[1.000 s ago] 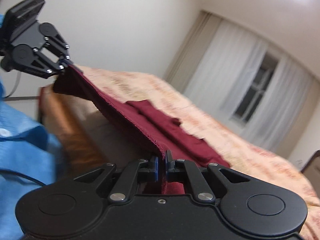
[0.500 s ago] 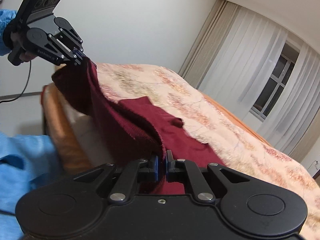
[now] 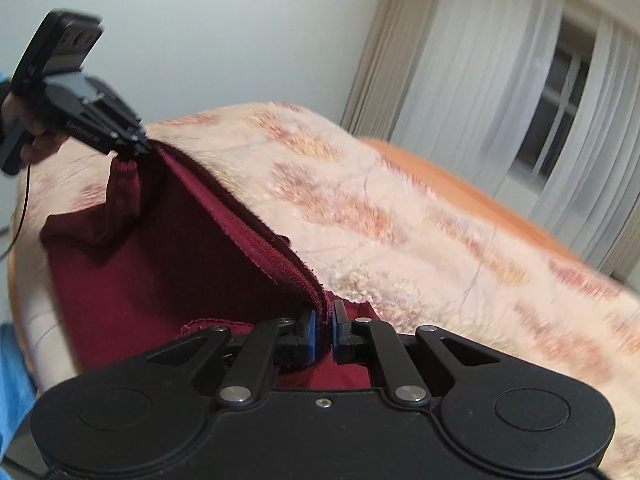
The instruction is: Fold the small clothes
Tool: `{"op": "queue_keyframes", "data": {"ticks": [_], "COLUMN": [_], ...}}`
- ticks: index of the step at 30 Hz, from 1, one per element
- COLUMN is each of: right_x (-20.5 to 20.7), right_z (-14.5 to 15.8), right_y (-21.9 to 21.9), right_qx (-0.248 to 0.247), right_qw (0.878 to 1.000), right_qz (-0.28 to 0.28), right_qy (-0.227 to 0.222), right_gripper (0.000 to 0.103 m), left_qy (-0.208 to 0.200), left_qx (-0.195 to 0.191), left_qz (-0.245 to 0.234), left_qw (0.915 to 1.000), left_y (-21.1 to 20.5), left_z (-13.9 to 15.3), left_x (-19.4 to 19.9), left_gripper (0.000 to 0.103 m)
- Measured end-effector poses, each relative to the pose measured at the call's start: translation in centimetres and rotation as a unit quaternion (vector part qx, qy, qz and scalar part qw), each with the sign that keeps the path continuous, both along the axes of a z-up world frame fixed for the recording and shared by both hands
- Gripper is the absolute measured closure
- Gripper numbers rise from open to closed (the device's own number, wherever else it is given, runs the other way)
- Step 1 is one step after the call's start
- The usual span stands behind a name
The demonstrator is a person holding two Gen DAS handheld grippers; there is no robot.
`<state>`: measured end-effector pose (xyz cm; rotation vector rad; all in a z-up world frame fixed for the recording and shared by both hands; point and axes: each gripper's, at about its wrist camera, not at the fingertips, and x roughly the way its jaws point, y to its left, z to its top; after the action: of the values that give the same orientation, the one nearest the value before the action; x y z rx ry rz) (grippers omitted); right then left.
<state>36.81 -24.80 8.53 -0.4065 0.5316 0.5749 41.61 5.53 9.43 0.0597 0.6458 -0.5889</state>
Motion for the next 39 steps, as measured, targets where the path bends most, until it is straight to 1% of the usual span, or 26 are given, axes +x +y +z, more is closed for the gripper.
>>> {"op": "queue_keyframes", "data": {"ticks": [3, 5, 9, 13, 14, 18, 19, 20, 21, 22, 23, 24, 25, 26, 27, 28, 30, 31, 32, 33, 34, 36, 38, 39], "right_x": [4.7, 7.0, 10.4, 12.1, 12.3, 12.5, 12.6, 12.7, 12.7, 12.8, 12.9, 12.9, 13.0, 13.2, 13.3, 13.4, 13.5, 13.2, 12.7, 12.0, 11.3, 10.4, 10.0, 10.0], "right_z": [-2.0, -3.6, -6.2, -8.2, -8.6, -9.4, -9.5, -9.5, -9.5, -9.5, -9.5, -9.5, -9.4, -9.4, -9.4, -9.3, -9.1, -8.9, -8.6, -8.3, -8.0, -7.6, -7.3, -7.2], "right_y": [-0.5, -0.7, -0.9, -1.0, -1.0, -1.0, -1.2, -1.4, -1.5, -1.6, -1.9, -2.1, -2.5, -3.0, -3.5, -4.1, -5.1, -5.3, -5.2, -4.9, -4.6, -4.2, -4.2, -4.5], "right_qx": [0.015, 0.023, 0.039, 0.049, 0.049, 0.056, 0.062, 0.068, 0.072, 0.076, 0.082, 0.091, 0.103, 0.115, 0.129, 0.144, 0.170, 0.174, 0.169, 0.160, 0.150, 0.135, 0.140, 0.154], "right_qw": [0.999, 0.998, 0.995, 0.992, 0.992, 0.990, 0.989, 0.988, 0.987, 0.986, 0.985, 0.983, 0.980, 0.977, 0.973, 0.968, 0.961, 0.959, 0.961, 0.966, 0.970, 0.975, 0.974, 0.970], "right_qz": [-0.013, -0.021, -0.038, -0.048, -0.050, -0.057, -0.061, -0.067, -0.073, -0.080, -0.087, -0.097, -0.107, -0.121, -0.137, -0.151, -0.169, -0.176, -0.178, -0.173, -0.163, -0.150, -0.149, -0.151], "right_qy": [0.034, 0.053, 0.079, 0.104, 0.107, 0.118, 0.122, 0.124, 0.125, 0.125, 0.126, 0.128, 0.132, 0.135, 0.137, 0.139, 0.141, 0.136, 0.124, 0.111, 0.099, 0.091, 0.098, 0.107], "right_gripper": [0.096, 0.096, 0.096, 0.094, 0.093, 0.092, 0.089, 0.087, 0.081, 0.074, 0.069, 0.059, 0.045, 0.037, 0.023, 0.016, 0.011, 0.008, 0.006, 0.002, 0.001, 0.001, 0.001, 0.001], "left_qy": [0.028, 0.042, 0.061, 0.077, 0.082, 0.100, 0.102, 0.105, 0.105, 0.105, 0.102, 0.097, 0.089, 0.081, 0.078, 0.074, 0.059, 0.048, 0.035, 0.022, 0.010, -0.011, -0.021, -0.025], "left_qx": [-0.021, -0.028, -0.031, -0.033, -0.036, -0.051, -0.056, -0.061, -0.066, -0.072, -0.080, -0.087, -0.093, -0.098, -0.103, -0.107, -0.106, -0.100, -0.091, -0.081, -0.071, -0.053, -0.032, -0.020], "left_qz": [0.009, 0.015, 0.031, 0.038, 0.040, 0.054, 0.059, 0.063, 0.070, 0.077, 0.082, 0.091, 0.102, 0.111, 0.116, 0.121, 0.130, 0.129, 0.125, 0.118, 0.110, 0.096, 0.082, 0.074], "left_qw": [0.9993, 0.9986, 0.9972, 0.9958, 0.9952, 0.9922, 0.9914, 0.9906, 0.9897, 0.9889, 0.9881, 0.9873, 0.9865, 0.9856, 0.9848, 0.9840, 0.9840, 0.9854, 0.9874, 0.9894, 0.9913, 0.9940, 0.9959, 0.9967], "left_y": [0.4, 0.5, 0.5, 0.5, 0.6, 1.6, 1.9, 2.2, 2.5, 2.9, 3.2, 3.6, 4.0, 4.3, 4.7, 4.9, 5.2, 5.2, 5.0, 4.7, 4.3, 3.4, 2.3, 1.7], "left_z": [-2.6, -4.1, -6.5, -7.7, -7.9, -7.8, -7.7, -7.5, -7.3, -7.1, -6.9, -6.6, -6.3, -6.0, -5.7, -5.4, -4.8, -4.5, -4.3, -4.2, -4.1, -4.2, -4.5, -4.8], "left_x": [3.5, 5.2, 7.7, 8.6, 8.7, 8.8, 8.8, 8.7, 8.7, 8.6, 8.4, 8.2, 7.9, 7.7, 7.5, 7.3, 6.3, 5.6, 4.8, 3.8, 2.9, 0.7, -1.0, -1.8], "left_gripper": [0.099, 0.099, 0.099, 0.095, 0.092, 0.061, 0.056, 0.046, 0.035, 0.030, 0.015, 0.005, 0.004, 0.003, 0.002, 0.002, 0.002, 0.002, 0.001, 0.001, 0.001, 0.001, 0.001, 0.001]}}
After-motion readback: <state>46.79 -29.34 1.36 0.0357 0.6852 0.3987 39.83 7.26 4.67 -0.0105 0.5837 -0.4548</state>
